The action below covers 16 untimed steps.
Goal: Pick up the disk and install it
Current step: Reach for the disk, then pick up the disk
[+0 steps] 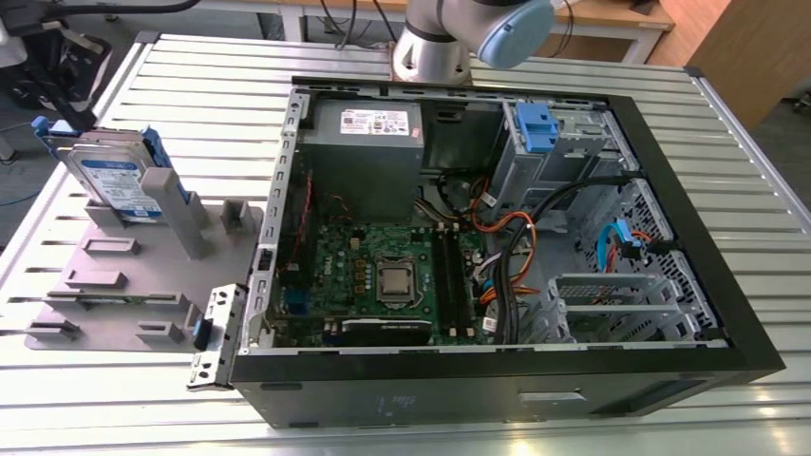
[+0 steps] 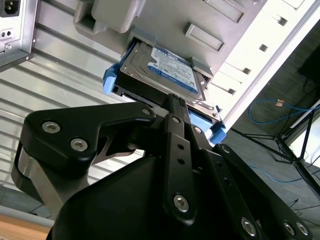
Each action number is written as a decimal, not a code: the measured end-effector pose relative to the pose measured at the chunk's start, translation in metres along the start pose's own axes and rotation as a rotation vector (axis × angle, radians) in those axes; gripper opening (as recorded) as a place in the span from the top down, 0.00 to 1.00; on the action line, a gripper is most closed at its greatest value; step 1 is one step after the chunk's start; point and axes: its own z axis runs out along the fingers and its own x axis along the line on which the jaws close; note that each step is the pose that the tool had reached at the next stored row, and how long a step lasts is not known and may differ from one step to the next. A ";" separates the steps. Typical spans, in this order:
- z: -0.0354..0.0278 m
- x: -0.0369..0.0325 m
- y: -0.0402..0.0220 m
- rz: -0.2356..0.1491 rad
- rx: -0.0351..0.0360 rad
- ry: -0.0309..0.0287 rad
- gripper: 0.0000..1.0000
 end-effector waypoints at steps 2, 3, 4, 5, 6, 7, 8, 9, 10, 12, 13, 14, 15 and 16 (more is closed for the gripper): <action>0.0012 0.0002 0.0016 0.000 -0.0001 0.0001 0.89; 0.0017 0.0002 0.0020 0.000 -0.0001 -0.0001 0.89; 0.0019 0.0002 0.0021 0.000 -0.0002 -0.0002 0.89; 0.0019 0.0002 0.0021 0.000 -0.0001 -0.0001 0.89; 0.0021 0.0002 0.0022 0.000 0.0000 0.0001 0.89; 0.0024 0.0003 0.0023 0.000 0.0000 0.0001 0.89; 0.0024 0.0003 0.0023 0.000 0.0000 0.0001 0.89; 0.0024 0.0003 0.0023 0.000 0.0000 0.0000 0.89; 0.0024 0.0003 0.0023 0.000 0.0000 0.0001 0.89; 0.0024 0.0003 0.0023 0.000 0.0000 0.0001 0.89; 0.0025 0.0003 0.0023 0.000 0.0000 0.0000 0.89; 0.0025 0.0003 0.0023 0.000 0.0000 0.0000 0.89; 0.0025 0.0003 0.0023 0.000 0.0000 0.0000 0.89; 0.0025 0.0003 0.0023 0.000 0.0000 0.0001 0.89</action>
